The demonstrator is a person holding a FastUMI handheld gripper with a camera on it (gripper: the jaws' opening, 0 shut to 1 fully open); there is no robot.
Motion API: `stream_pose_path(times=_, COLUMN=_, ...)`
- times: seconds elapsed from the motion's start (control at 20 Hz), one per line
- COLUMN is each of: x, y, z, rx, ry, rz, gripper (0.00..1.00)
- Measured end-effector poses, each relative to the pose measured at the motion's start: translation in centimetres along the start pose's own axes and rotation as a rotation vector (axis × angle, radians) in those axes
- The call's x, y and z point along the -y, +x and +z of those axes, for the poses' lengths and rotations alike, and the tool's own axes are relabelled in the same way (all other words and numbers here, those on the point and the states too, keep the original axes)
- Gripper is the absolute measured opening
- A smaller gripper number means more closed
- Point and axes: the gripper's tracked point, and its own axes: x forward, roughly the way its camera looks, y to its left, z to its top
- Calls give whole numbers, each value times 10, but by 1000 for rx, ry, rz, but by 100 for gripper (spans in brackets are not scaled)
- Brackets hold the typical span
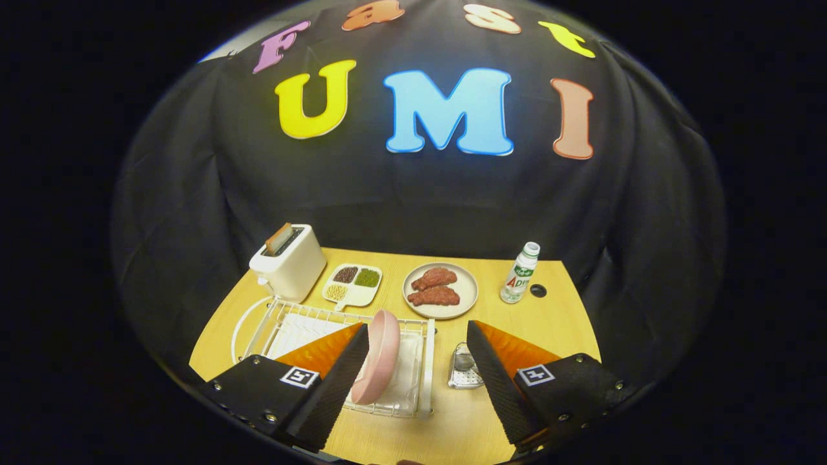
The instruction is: Take the plate from the dish rack, then take the spoon from the basket and place it into the plate.
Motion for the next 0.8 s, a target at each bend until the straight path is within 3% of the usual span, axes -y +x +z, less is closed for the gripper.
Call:
stream_pose_path(times=0.4, x=-18, y=51, z=-21, rx=-216, ry=-95, rz=-89, gripper=94)
stream_pose_path(times=0.8, x=-8, y=89, z=-52, rx=-406, ry=-128, rz=-246, gripper=75)
